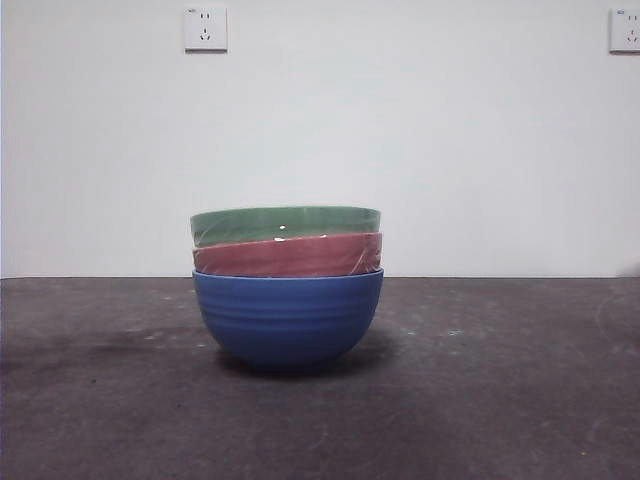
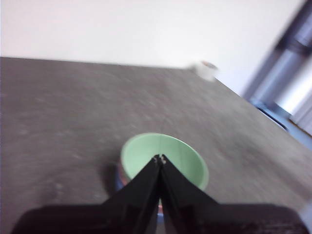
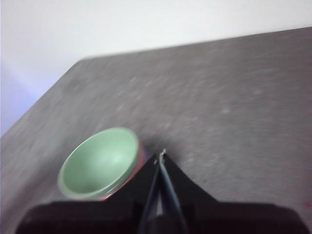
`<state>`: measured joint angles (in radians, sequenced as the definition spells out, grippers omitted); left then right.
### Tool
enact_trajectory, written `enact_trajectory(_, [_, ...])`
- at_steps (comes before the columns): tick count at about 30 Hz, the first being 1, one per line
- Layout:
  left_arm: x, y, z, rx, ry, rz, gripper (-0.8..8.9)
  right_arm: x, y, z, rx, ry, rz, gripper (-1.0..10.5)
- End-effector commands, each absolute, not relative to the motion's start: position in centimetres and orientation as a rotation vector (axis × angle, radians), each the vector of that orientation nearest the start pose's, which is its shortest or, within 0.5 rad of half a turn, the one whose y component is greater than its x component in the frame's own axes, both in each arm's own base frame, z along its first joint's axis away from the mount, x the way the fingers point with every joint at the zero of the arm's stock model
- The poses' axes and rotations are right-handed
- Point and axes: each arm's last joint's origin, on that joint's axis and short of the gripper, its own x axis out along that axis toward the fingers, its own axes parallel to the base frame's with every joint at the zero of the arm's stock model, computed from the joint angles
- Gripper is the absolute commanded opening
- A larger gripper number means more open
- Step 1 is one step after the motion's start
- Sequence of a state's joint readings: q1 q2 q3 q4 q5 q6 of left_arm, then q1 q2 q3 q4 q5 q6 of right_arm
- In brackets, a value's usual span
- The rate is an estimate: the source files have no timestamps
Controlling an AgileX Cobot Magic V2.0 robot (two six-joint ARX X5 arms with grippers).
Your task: Pick up the green bowl on the top,put the green bowl on the left,pick up the red bowl in the middle,put the red bowl on the right
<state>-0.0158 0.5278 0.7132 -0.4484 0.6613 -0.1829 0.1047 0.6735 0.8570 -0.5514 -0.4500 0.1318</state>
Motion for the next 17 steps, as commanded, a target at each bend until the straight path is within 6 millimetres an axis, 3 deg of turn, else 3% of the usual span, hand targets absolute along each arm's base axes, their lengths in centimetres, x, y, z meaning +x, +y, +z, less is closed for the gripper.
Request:
enact_trajectory(1, [11.6,-2.1,32.5,-0.185,0.361,-0.744,-0.06,13.8,2.9,34.5,0.092,0.417,0.622,0.0])
enact_trajectory(8, [13.7,-2.9,33.4,-0.109,0.520,-0.856,0.03,15.6,3.2,34.1,0.039,0.503,0.690,0.2])
enact_trajectory(10, [14.2,-3.2,33.5,-0.108,0.535,-0.870,0.92,15.8,3.3,33.9,0.034,0.516,0.693,1.3])
enact_trajectory(12, [14.9,-3.6,33.4,-0.100,0.550,-0.879,2.86,15.9,3.3,33.9,0.036,0.521,0.692,2.3])
enact_trajectory(13, [15.1,-3.8,33.3,-0.094,0.562,-0.876,3.28,16.0,3.3,33.8,0.037,0.522,0.692,2.3])
enact_trajectory(17, [16.7,-5.3,33.3,-0.042,0.612,-0.887,3.28,16.1,3.3,33.8,0.038,0.527,0.692,2.3])
